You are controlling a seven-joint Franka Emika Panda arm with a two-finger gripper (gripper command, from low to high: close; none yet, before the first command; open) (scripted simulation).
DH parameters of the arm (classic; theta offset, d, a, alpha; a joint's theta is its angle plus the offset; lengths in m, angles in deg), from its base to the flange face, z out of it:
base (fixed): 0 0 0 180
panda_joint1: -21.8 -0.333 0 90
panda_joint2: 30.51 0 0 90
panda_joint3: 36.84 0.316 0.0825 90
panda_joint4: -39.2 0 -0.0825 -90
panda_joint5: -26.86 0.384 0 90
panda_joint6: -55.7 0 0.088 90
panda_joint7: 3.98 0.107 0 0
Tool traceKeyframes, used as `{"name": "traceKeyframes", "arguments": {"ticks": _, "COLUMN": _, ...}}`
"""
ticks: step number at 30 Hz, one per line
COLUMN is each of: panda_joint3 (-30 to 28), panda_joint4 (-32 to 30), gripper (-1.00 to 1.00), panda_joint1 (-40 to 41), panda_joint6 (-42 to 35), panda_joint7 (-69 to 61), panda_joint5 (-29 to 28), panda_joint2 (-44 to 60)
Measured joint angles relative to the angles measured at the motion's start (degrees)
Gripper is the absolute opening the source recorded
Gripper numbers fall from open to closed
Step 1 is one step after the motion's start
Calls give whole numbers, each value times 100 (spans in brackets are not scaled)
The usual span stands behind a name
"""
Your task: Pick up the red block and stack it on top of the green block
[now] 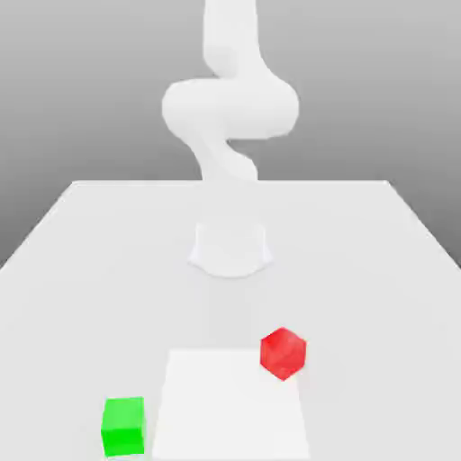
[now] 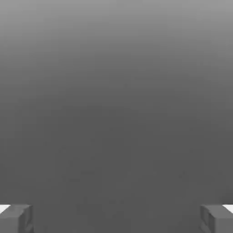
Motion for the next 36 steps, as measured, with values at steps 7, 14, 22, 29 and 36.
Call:
{"name": "traceKeyframes", "arguments": {"ticks": 7, "panda_joint3": -83, "panda_joint4": -1139, "gripper": 0, "panda_joint1": -514, "panda_joint6": 952, "panda_joint7": -964, "panda_joint5": 17, "panda_joint2": 1305}}
{"name": "traceKeyframes", "arguments": {"ticks": 14, "panda_joint3": -114, "panda_joint4": -2327, "gripper": 0, "panda_joint1": -1011, "panda_joint6": 1954, "panda_joint7": -1982, "panda_joint5": 23, "panda_joint2": 2703}}
{"name": "traceKeyframes", "arguments": {"ticks": 22, "panda_joint3": -28, "panda_joint4": -2906, "gripper": 0, "panda_joint1": -1259, "panda_joint6": 3518, "panda_joint7": -2651, "panda_joint5": 31, "panda_joint2": 4738}}
{"name": "traceKeyframes", "arguments": {"ticks": 29, "panda_joint3": 6, "panda_joint4": -2834, "gripper": -100, "panda_joint1": -1225, "panda_joint6": 3991, "panda_joint7": -2661, "panda_joint5": 47, "panda_joint2": 5296}}
{"name": "traceKeyframes", "arguments": {"ticks": 36, "panda_joint3": 5, "panda_joint4": -2933, "gripper": -100, "panda_joint1": -1216, "panda_joint6": 3391, "panda_joint7": -2633, "panda_joint5": 2, "panda_joint2": 4598}}
